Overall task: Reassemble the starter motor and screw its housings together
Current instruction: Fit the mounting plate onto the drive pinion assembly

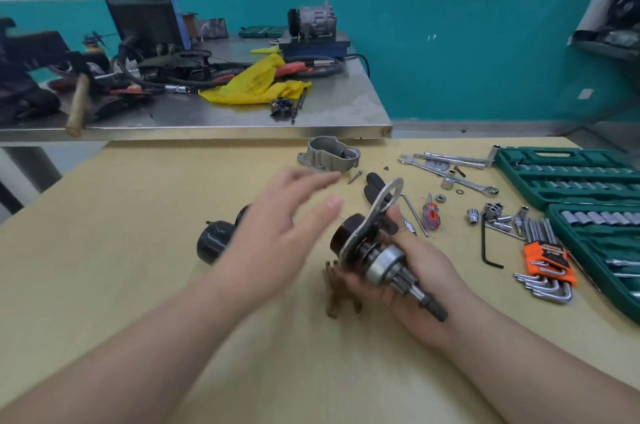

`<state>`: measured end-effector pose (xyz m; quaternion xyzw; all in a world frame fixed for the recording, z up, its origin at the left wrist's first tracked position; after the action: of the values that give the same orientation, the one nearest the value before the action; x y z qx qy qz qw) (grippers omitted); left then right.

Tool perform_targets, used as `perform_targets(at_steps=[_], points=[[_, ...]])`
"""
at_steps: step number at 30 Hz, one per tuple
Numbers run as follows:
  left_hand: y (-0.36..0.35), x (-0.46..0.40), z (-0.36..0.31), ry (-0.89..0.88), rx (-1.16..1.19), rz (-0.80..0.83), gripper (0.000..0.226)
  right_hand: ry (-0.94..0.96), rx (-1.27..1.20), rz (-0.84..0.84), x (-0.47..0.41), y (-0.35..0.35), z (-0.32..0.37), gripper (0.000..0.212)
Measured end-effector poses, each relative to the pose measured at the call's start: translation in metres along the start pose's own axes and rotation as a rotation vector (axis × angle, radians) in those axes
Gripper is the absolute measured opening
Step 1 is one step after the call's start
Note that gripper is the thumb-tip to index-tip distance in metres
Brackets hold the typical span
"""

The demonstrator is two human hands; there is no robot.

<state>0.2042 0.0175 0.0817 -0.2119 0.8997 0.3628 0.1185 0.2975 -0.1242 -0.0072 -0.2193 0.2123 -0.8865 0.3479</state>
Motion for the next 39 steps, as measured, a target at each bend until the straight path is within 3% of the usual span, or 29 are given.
perform_targets(at_steps=[2, 4, 6, 8, 14, 17, 20, 22, 25, 28, 30, 35, 39], points=[[0.024, -0.025, 0.021, 0.127, -0.317, 0.063, 0.046, -0.008, -0.09, 0.022, -0.005, 0.002, 0.002, 0.057], [0.032, -0.042, 0.053, 0.35, -0.665, 0.3, 0.052, -0.004, -0.137, 0.028, -0.008, 0.004, 0.005, 0.063], [0.028, -0.046, 0.082, 0.511, -0.818, 0.53, 0.06, -0.009, -0.159, 0.033, -0.01, 0.005, 0.005, 0.067], [0.021, -0.049, 0.098, 0.561, -0.793, 0.604, 0.062, -0.005, -0.163, 0.035, -0.01, 0.006, 0.005, 0.07], [0.017, -0.054, 0.109, 0.562, -0.641, 0.551, 0.051, 0.04, -0.099, 0.04, -0.01, 0.009, 0.007, 0.064], [0.035, -0.056, 0.097, 0.563, -0.343, 0.383, 0.04, 0.045, -0.077, 0.059, -0.012, 0.01, 0.008, 0.058], [0.054, -0.052, 0.078, 0.578, 0.463, 0.099, 0.034, 0.046, -0.039, 0.107, -0.015, 0.008, 0.006, 0.048], [0.043, -0.041, 0.059, 0.603, 1.013, 0.118, 0.047, 0.035, -0.014, 0.161, -0.014, 0.004, 0.003, 0.056], [0.013, -0.02, 0.024, 0.597, 1.479, 0.305, 0.055, 0.027, -0.001, 0.24, -0.01, -0.005, -0.002, 0.062], [-0.012, -0.002, 0.006, 0.548, 1.698, 0.374, 0.072, 0.021, 0.021, 0.281, -0.006, -0.011, -0.006, 0.06], [-0.024, 0.008, 0.0, 0.493, 1.789, 0.39, 0.066, -0.004, 0.021, 0.289, -0.005, -0.012, -0.01, 0.064], [-0.043, 0.03, 0.02, 0.475, 1.801, 0.357, 0.072, -0.033, 0.093, 0.297, -0.011, -0.006, -0.022, 0.077], [-0.041, 0.03, 0.049, 0.513, 1.651, 0.11, 0.078, -0.002, 0.252, 0.3, -0.016, -0.003, -0.022, 0.074]])
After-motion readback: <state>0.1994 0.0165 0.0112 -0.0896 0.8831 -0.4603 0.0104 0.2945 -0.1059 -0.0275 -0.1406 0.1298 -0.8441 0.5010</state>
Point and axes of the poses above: each hand's wrist, its own x-axis away from the middle knuckle, its own y-axis out of the back of the hand, z = x × y, the point moved 8 cm from there along -x, towards the middle knuckle, and after that the axes turned 4 degrees about z, right-handed, at the moved point
